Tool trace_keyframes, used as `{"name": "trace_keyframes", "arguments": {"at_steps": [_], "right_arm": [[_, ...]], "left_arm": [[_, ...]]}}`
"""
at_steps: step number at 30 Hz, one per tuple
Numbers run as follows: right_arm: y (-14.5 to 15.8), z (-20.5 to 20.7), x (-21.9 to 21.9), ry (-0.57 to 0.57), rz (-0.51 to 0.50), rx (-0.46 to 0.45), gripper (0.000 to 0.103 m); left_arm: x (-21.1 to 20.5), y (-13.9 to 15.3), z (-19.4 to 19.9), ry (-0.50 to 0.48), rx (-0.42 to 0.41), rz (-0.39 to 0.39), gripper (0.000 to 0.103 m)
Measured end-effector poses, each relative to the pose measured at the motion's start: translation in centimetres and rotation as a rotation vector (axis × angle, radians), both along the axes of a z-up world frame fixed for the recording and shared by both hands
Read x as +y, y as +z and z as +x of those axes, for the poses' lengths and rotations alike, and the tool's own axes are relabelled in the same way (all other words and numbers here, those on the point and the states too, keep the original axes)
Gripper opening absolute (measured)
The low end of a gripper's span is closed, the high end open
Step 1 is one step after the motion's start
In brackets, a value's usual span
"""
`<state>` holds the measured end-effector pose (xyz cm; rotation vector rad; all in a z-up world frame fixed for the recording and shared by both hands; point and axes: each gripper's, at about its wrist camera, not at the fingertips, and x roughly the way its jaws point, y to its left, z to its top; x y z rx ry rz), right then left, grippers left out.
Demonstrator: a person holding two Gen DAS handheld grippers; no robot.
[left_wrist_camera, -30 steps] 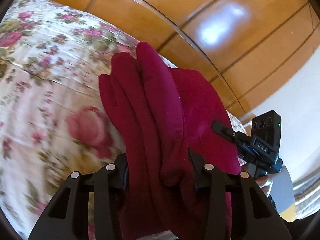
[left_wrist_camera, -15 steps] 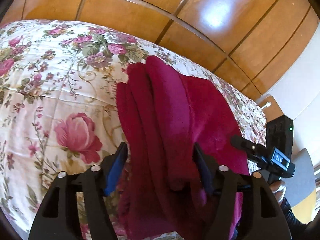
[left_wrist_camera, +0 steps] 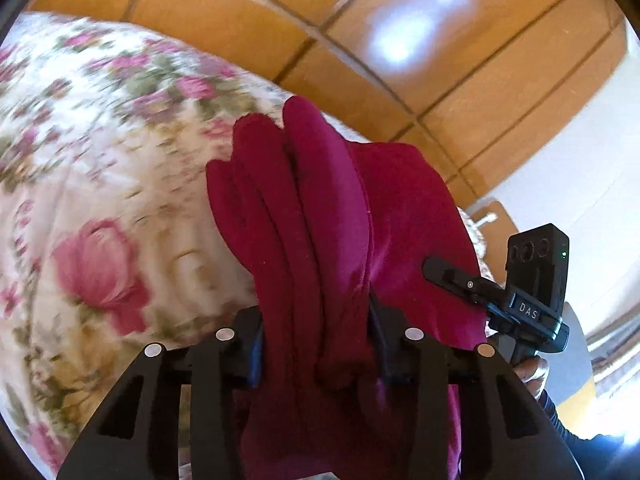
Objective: Fold small clothes
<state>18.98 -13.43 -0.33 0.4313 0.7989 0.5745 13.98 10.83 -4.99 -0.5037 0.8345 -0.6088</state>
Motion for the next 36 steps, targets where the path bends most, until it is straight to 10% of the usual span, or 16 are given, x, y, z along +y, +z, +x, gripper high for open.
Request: {"name": "trace_keyframes", "arguments": {"at_steps": [12, 18, 22, 29, 36], "right_arm": [[3.0, -3.0, -16.1, -0.419, 0.001, -0.095, 0.046], [-4.7, -1.8, -19.8, -0.551, -0.074, 0.149, 0.059], [-6.2, -2.8, -21.6, -0.580, 0.041, 0.134, 0.083], [-0.7, -7.2, -20.1, -0.677, -0.232, -0.023, 0.085], [0.3, -9.9, -14.2, -0.555, -0.409, -0.094, 0.051]], "left_arm": [[-18.8, 6.3, 6.3, -0.273, -0.175, 0.153, 0.041], [-28.6, 0.9, 6.9, -0.333, -0.261, 0.611, 0.043], [-27.3, 1.4, 6.9, -0.272, -0.228, 0.572, 0.061], [-24.2, 4.4, 4.0, -0.125, -0.310, 0.551, 0.065], [-24.8, 1.8, 2.4, -0.063, -0.308, 0.683, 0.067]]}}
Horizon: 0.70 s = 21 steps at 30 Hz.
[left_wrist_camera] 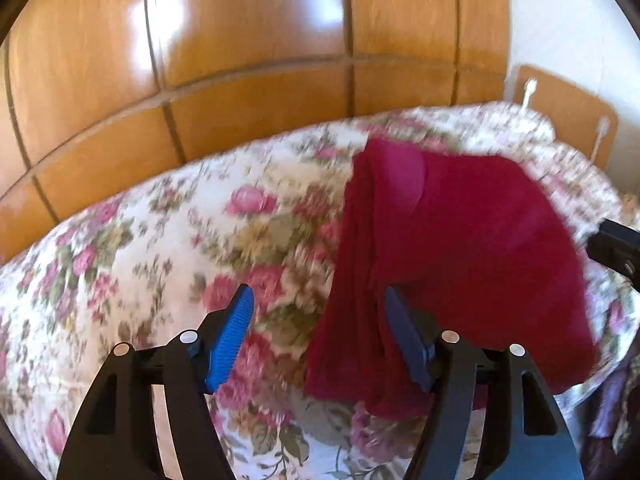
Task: Fold small clothes
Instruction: 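Open both grippers and press the folded sweater square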
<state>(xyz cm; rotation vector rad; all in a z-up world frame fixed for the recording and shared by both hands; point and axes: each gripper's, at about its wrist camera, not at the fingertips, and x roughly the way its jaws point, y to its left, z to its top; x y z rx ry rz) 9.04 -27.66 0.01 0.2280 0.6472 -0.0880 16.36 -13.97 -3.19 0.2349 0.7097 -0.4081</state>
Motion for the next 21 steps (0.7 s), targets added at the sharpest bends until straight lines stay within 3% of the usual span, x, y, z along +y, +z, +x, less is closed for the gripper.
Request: {"name": "trace_keyframes", "arguments": {"at_steps": [1, 2, 4, 6, 7, 8, 9, 11, 12, 15, 21], "right_arm": [[-1.0, 0.4, 0.8, 0.018, 0.002, 0.037, 0.052], [-2.4, 0.7, 2.0, 0.010, -0.057, 0.079, 0.055], [-4.1, 1.1, 2.9, -0.009, -0.158, 0.088, 0.057], [-4.3, 1.1, 3.3, -0.020, -0.182, 0.091, 0.062], [-4.3, 1.1, 3.1, -0.028, -0.162, 0.101, 0.070], [-4.5, 1.4, 2.6, -0.041, -0.140, 0.110, 0.086], [-5.5, 1.8, 1.3, -0.075, -0.054, 0.143, 0.094], [-7.5, 1.6, -1.5, -0.097, 0.234, 0.178, 0.101], [-8.0, 1.1, -2.8, -0.114, 0.334, 0.149, 0.101], [-7.5, 0.3, -2.2, -0.117, 0.271, 0.126, 0.101], [-7.2, -0.9, -1.6, -0.157, 0.269, 0.116, 0.101]], "left_arm": [[-0.2, -0.7, 0.2, 0.011, 0.011, 0.015, 0.067], [-0.3, -1.1, 0.2, 0.020, 0.006, 0.026, 0.068], [-0.5, -1.7, 0.3, 0.028, -0.002, 0.042, 0.069], [-0.1, -1.7, 0.4, 0.043, 0.019, 0.010, 0.069], [0.3, -1.5, 0.4, 0.056, 0.037, -0.017, 0.069], [0.5, -1.4, 0.4, 0.065, 0.045, -0.032, 0.070], [0.7, -1.2, 0.3, 0.077, 0.048, -0.042, 0.073], [1.1, -0.9, -0.1, 0.105, 0.043, -0.052, 0.077], [1.3, -0.8, -0.4, 0.106, 0.042, -0.058, 0.080], [1.7, -0.3, -1.1, 0.102, 0.027, -0.064, 0.086], [2.5, 0.5, -2.3, 0.113, 0.005, -0.094, 0.091]]}}
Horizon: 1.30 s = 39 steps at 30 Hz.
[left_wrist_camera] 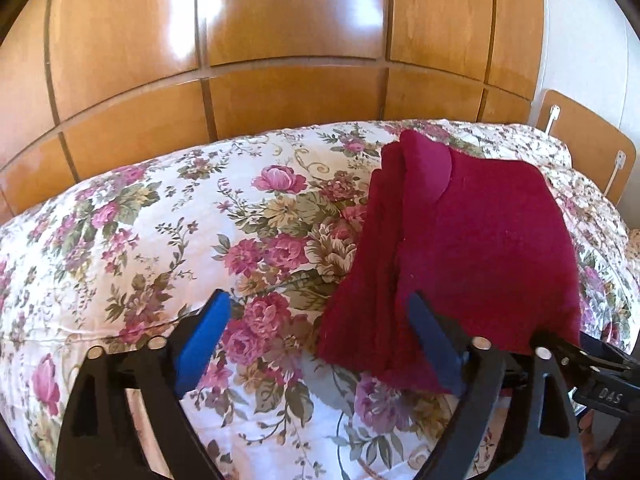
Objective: Fold small clothes
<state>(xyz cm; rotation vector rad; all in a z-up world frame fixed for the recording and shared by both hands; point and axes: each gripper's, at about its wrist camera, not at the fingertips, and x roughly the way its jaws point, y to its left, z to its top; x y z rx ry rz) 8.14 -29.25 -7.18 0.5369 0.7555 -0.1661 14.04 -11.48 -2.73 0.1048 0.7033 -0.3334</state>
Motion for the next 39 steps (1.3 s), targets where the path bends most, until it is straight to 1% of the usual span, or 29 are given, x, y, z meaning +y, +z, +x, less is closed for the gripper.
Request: {"name": "trace_keyframes", "arguments": {"at_steps": [4, 7, 15, 19, 21, 23, 27, 30, 33, 39], "right_arm": [[0.1, -0.1, 0.2, -0.018, -0.011, 0.023, 0.101], [0.8, 0.6, 1.3, -0.033, -0.059, 0.036, 0.101], [3.1, -0.6, 4.0, -0.076, -0.256, 0.020, 0.101], [4.7, -1.9, 6.2, -0.134, -0.376, -0.004, 0.101], [5.1, -2.5, 6.8, -0.149, -0.406, -0.030, 0.101], [5.4, -2.8, 7.2, -0.173, -0.409, -0.038, 0.101], [5.8, -3.2, 7.7, -0.223, -0.372, -0.015, 0.101], [6.0, -3.8, 8.4, -0.256, -0.399, -0.025, 0.101], [6.1, -4.0, 8.8, -0.266, -0.430, -0.023, 0.101], [5.6, -4.1, 8.7, -0.268, -0.415, -0.010, 0.101]], "left_arm": [[0.6, 0.1, -0.7, 0.010, 0.001, -0.020, 0.091], [1.0, 0.2, -1.3, 0.017, -0.007, -0.027, 0.093], [2.4, 0.3, -2.8, 0.035, -0.012, -0.047, 0.093], [3.3, 0.4, -3.6, 0.048, -0.012, -0.061, 0.094], [3.8, 0.4, -4.0, 0.057, -0.015, -0.074, 0.096], [4.4, 0.5, -4.4, 0.064, -0.022, -0.084, 0.098], [5.2, 0.7, -5.4, 0.087, -0.046, -0.074, 0.098], [5.7, 0.9, -6.0, 0.098, -0.061, -0.074, 0.098], [5.9, 1.0, -6.4, 0.105, -0.064, -0.071, 0.098], [5.2, 1.2, -7.0, 0.090, -0.073, -0.054, 0.098]]}}
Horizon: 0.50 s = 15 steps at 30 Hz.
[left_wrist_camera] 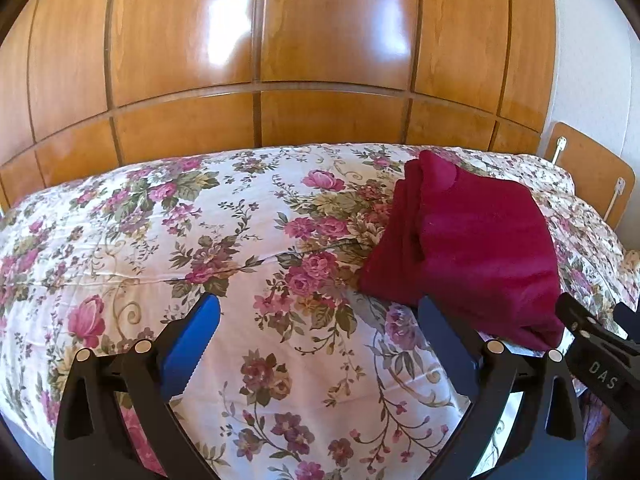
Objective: Fold small clothes
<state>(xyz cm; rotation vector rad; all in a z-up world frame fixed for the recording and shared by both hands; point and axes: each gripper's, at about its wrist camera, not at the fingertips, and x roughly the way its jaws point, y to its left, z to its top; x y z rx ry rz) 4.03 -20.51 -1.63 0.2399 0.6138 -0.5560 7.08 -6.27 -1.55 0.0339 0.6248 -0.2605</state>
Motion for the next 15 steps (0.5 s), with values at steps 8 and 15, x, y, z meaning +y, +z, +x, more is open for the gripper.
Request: {"name": "trace_keyframes", "arguments": {"at_steps": [8, 15], "right_arm": [[0.07, -0.11, 0.25, 0.013, -0.003, -0.023, 0.101], [-0.14, 0.25, 0.22, 0.043, -0.008, -0.025, 0.101]], "left_arm": [[-0.58, -0.02, -0.37, -0.010, -0.004, 0.028, 0.098], [-1.01, 0.01, -0.68, -0.016, -0.012, 0.056, 0.098]]}}
